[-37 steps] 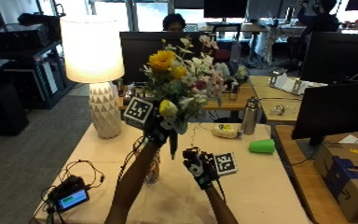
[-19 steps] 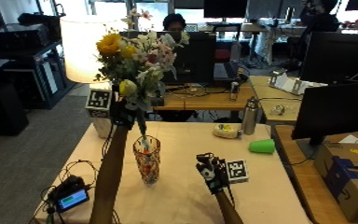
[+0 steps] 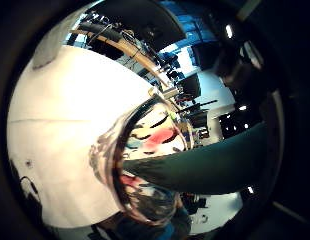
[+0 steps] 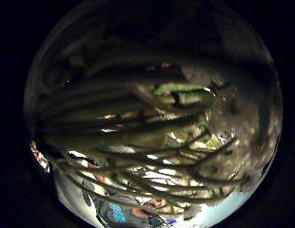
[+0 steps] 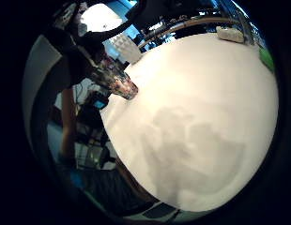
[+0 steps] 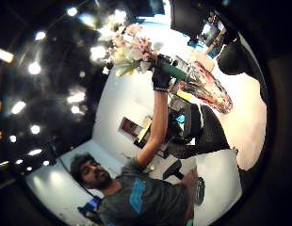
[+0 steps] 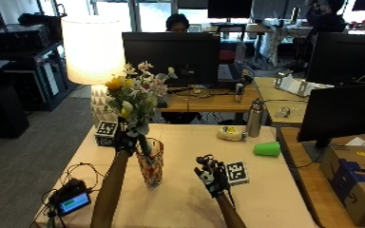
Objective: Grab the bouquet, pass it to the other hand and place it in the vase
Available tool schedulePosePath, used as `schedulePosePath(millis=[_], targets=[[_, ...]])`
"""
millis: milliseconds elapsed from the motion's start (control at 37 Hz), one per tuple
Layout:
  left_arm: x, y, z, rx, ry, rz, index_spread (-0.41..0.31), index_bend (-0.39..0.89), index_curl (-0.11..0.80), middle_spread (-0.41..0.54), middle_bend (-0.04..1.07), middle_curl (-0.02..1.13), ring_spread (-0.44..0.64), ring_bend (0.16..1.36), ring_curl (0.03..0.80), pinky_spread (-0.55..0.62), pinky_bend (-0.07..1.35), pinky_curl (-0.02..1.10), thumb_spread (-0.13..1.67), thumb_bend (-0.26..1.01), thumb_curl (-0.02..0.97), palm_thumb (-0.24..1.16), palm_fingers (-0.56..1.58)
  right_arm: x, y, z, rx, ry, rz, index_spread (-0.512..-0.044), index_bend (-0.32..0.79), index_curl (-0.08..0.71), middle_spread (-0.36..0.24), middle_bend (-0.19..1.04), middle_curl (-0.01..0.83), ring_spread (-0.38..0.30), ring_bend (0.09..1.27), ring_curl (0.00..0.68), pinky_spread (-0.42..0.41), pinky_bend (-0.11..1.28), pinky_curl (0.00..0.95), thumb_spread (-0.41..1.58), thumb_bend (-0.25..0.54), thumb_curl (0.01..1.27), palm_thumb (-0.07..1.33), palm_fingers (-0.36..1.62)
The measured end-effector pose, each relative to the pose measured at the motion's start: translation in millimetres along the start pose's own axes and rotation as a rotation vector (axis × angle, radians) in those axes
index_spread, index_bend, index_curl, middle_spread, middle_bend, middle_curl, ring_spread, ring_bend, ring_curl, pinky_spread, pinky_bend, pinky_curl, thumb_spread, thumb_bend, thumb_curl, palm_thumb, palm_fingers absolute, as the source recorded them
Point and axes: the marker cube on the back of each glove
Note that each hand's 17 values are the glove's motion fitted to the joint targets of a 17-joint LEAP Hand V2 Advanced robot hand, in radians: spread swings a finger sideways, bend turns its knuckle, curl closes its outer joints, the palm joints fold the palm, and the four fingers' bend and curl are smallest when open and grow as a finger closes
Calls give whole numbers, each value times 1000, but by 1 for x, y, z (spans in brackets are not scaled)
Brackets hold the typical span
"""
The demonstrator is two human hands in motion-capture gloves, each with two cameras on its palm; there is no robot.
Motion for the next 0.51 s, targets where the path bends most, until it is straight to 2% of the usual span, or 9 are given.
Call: schedulePosePath(millis=[54, 108, 162, 243, 351, 432, 513], targets=[[-7, 9, -1, -22, 20, -63, -243, 164, 409, -283, 419, 574, -328, 606, 460, -170, 203, 372, 379, -54, 745, 956, 897, -6, -2, 2, 1, -47, -49, -291, 132, 360, -140, 256, 435, -121, 379, 368, 137, 408, 351, 1005, -21, 574, 858, 970], [-17, 14, -3, -36, 3, -64, -221, 161, 414, -273, 419, 584, -322, 587, 461, -69, 146, 369, 496, -56, 722, 913, 788, -14, -2, 5, -1, -108, -69, -291, 132, 359, -140, 247, 433, -121, 374, 370, 142, 403, 351, 1006, -21, 571, 859, 971], [-25, 23, -5, -40, -24, -59, -177, 116, 401, -250, 364, 572, -284, 563, 462, 62, 157, 363, 612, -70, 687, 843, 620, -15, -1, 6, -1, -109, -26, -291, 137, 359, -140, 245, 434, -118, 359, 369, 149, 389, 350, 1010, -21, 567, 857, 963], [-33, 44, -11, -36, -67, -76, -97, 97, 381, -181, 256, 548, -185, 554, 458, 195, 206, 365, 729, -85, 632, 738, 442, -10, 0, 7, -3, -43, 25, -292, 144, 361, -140, 238, 435, -115, 340, 368, 162, 372, 349, 1014, -22, 563, 855, 954], [-40, 63, -30, -10, -102, -86, -15, 59, 339, -71, 155, 489, -26, 539, 427, 330, 262, 355, 824, -87, 562, 613, 295, -21, -1, 10, -9, -71, -45, -294, 148, 363, -139, 228, 435, -110, 321, 368, 179, 343, 345, 1018, -22, 556, 851, 943], [-43, 71, -51, 16, -95, -62, 22, 52, 307, -19, 155, 453, 53, 551, 406, 394, 294, 350, 863, -82, 520, 542, 253, -21, -6, 8, -4, -22, -118, -295, 150, 365, -138, 223, 436, -108, 304, 367, 194, 328, 345, 1022, -22, 551, 848, 939], [-41, 79, -74, 55, -57, -29, 52, 52, 280, 28, 164, 430, 111, 584, 396, 444, 321, 349, 874, -83, 484, 464, 217, -22, -8, 8, 1, -6, -84, -296, 154, 368, -138, 216, 436, -105, 292, 367, 210, 306, 342, 1025, -22, 548, 844, 933]])
